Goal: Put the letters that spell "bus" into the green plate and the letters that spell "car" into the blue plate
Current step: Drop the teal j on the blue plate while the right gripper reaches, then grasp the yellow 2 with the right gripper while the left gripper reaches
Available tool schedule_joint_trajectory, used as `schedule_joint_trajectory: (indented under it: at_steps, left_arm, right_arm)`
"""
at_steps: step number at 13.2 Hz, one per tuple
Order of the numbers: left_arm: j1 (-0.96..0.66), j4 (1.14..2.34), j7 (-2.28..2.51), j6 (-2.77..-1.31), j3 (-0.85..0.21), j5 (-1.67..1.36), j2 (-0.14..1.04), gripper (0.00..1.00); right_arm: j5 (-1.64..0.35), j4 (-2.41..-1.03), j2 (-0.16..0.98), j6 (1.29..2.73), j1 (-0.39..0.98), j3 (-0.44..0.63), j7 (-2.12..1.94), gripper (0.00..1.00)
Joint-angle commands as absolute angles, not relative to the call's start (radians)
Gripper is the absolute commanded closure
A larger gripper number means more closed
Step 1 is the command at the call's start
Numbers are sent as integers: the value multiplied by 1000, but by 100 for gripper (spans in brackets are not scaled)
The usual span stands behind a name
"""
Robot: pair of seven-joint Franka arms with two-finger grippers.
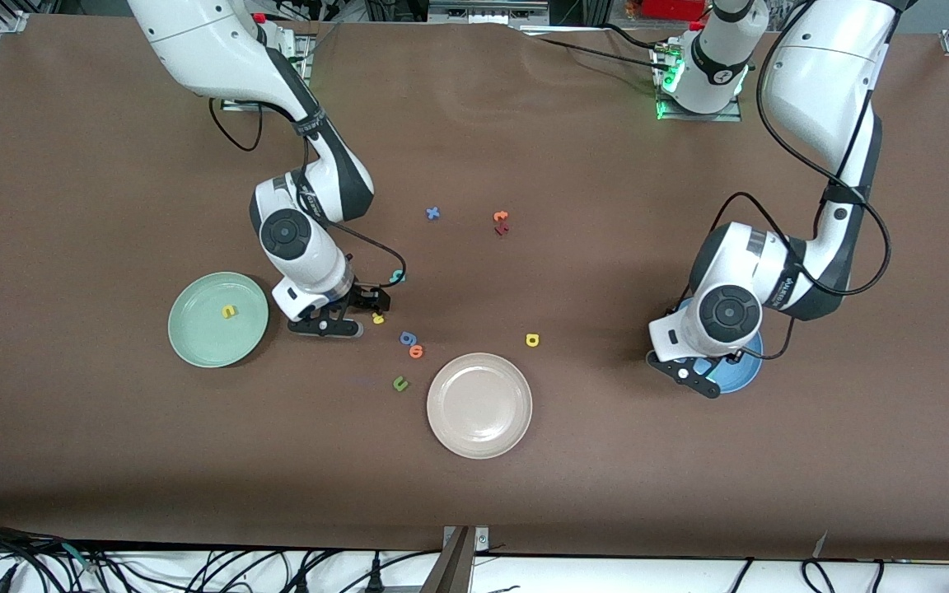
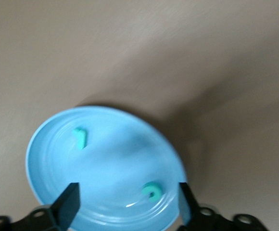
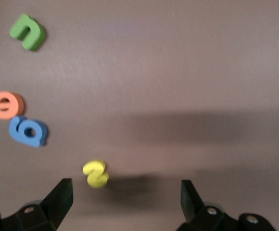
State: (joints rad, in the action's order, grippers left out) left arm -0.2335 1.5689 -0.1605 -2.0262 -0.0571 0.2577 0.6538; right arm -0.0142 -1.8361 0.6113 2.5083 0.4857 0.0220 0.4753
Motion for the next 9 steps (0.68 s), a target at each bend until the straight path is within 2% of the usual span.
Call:
schedule_joint_trajectory:
  at_steps: [1, 4, 5, 9]
  left_arm:
    - [-343, 1459, -131, -2019, -63, 268, 704, 0]
    - [-394, 1349, -94, -2049, -72, 219, 796, 0]
    - [-396, 1341, -81, -2077, -102, 177, 810, 0]
    - [-402, 1341, -74, -2253, -112, -46, 868, 0]
  right_arm:
    - [41, -1770, 670, 2516, 500, 26, 424, 1]
    - [38, -1770, 684, 2533, 514, 26, 402, 1]
    - [38, -1770, 684, 2533, 514, 25, 388, 1]
    - [37, -1770, 689, 2533, 515, 11, 377, 1]
